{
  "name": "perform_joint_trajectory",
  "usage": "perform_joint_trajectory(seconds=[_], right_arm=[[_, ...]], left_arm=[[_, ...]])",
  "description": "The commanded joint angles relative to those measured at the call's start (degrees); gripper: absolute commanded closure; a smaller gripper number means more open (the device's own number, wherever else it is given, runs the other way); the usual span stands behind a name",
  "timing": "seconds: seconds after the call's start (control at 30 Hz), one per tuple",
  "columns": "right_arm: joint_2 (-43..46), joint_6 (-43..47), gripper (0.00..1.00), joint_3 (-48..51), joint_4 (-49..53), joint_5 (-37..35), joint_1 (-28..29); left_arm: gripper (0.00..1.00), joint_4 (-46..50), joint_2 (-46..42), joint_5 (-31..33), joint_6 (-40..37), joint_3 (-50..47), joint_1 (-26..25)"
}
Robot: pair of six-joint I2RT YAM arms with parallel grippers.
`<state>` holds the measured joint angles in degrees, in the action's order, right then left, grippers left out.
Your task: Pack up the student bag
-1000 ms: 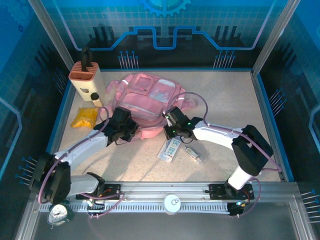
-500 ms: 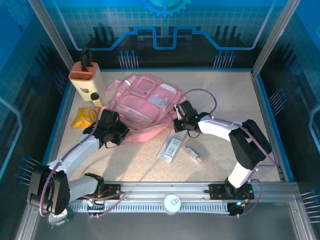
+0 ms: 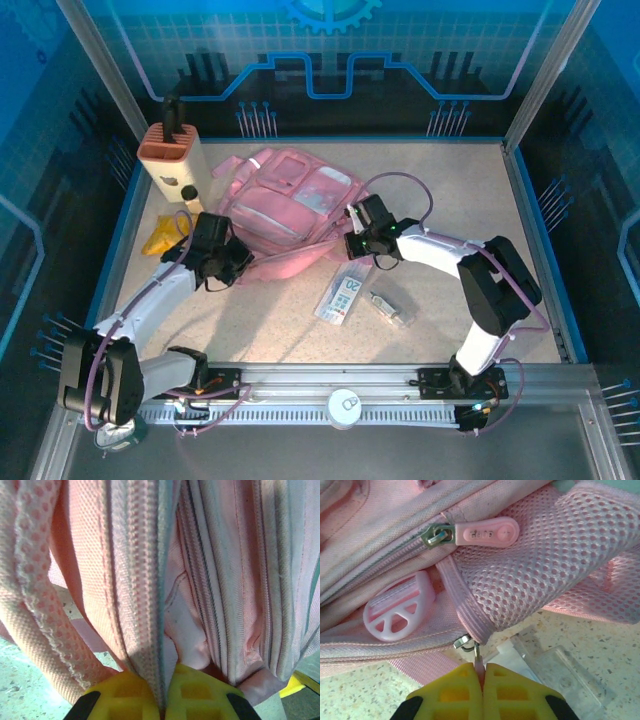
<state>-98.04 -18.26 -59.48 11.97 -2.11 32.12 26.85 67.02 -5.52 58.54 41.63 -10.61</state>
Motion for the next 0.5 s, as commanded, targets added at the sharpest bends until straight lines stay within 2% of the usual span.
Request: perform_joint_trajectory(seconds=[0.0, 0.07, 0.13, 0.23, 0.3, 0.47], right_arm=[[5.0, -1.7, 0.79, 0.2, 3.4, 2.5, -2.6], [7.1, -4.5, 0.72, 1.4, 2.5, 8.1, -2.3], [8.3, -7.2, 0.6, 2.0, 2.8, 11.4, -2.3], [8.0, -11.4, 0.47, -0.8, 6.1, 12.0, -4.1], [6.2, -14.3, 0.42, -3.3, 6.7, 12.5, -4.9], [-1.7, -20.4, 0.41, -11.7, 8.8, 12.1, -6.4]], left_arm=[[0.89, 3.5, -0.9, 1.4, -5.0, 3.2, 2.0], [0.74, -0.9, -2.5, -4.7, -6.9, 2.2, 1.7], [0.64, 0.1, -4.3, -5.5, -7.1, 3.1, 0.2], [0.59, 3.7, -6.1, -0.3, -6.9, 5.4, -3.7], [0.58, 1.7, -6.3, 0.4, -5.6, 5.7, -6.2], [0.54, -0.9, -1.4, 3.8, -3.8, 9.2, -13.2]])
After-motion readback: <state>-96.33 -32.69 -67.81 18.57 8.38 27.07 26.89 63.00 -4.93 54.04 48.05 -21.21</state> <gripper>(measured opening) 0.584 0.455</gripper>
